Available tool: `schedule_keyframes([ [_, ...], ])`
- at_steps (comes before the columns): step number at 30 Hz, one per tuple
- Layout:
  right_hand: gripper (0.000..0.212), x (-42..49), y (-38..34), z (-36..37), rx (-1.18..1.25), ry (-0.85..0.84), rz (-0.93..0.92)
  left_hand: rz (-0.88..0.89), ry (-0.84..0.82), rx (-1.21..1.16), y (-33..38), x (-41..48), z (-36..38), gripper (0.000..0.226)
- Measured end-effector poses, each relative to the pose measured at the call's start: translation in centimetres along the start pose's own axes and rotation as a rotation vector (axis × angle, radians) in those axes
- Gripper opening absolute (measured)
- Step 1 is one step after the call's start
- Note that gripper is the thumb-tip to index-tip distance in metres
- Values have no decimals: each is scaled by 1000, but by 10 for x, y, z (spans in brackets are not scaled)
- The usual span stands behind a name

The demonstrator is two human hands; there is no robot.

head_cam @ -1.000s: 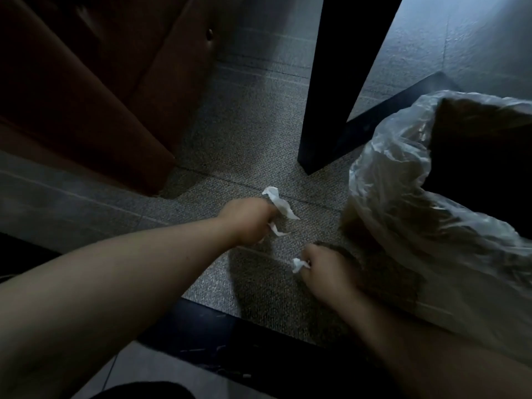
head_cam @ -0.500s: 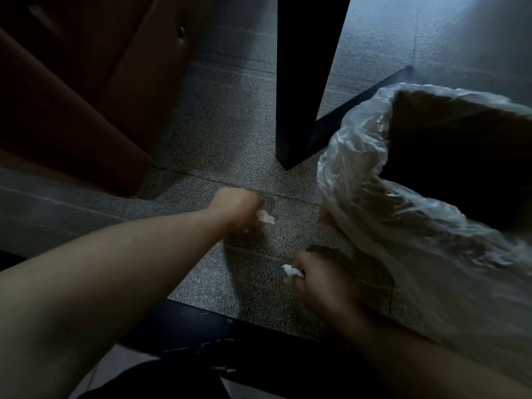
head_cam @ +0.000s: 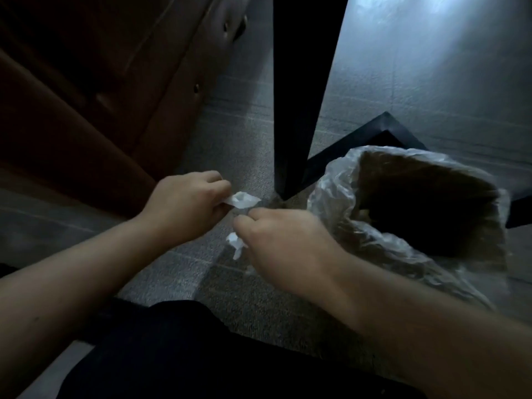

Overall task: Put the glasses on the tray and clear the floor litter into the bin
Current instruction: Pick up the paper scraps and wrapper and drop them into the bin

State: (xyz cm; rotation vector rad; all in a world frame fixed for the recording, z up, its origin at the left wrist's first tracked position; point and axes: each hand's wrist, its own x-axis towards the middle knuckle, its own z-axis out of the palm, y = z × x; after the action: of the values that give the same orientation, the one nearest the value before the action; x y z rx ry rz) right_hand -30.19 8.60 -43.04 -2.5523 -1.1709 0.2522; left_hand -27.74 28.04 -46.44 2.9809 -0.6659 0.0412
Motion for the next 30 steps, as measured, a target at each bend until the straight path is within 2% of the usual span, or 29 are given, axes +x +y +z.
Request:
schedule_keyframes([
  [4, 7, -24, 34, -54, -141, 71, 39, 86, 92, 3, 22, 20, -42, 36],
  [7, 11, -57, 68, -82, -185, 147, 71, 179, 123, -5, 51, 36, -58, 29],
  [9, 21, -87, 93, -95, -202, 182, 151, 236, 128, -37, 74, 48, -62, 25],
  [16, 11, -161, 155, -91, -68, 203, 470, 353, 94, -56, 144, 98, -61, 27],
  [20, 14, -170, 164, -81, -5, 165, 496, 363, 78, -55, 172, 119, -55, 20],
  [22, 15, -172, 167, -80, -15, 165, 492, 356, 57, -32, 180, 125, -49, 24],
  [30, 68, -178, 173, -78, -148, 68, 490, 347, -91, 36, 192, 132, -22, 40],
])
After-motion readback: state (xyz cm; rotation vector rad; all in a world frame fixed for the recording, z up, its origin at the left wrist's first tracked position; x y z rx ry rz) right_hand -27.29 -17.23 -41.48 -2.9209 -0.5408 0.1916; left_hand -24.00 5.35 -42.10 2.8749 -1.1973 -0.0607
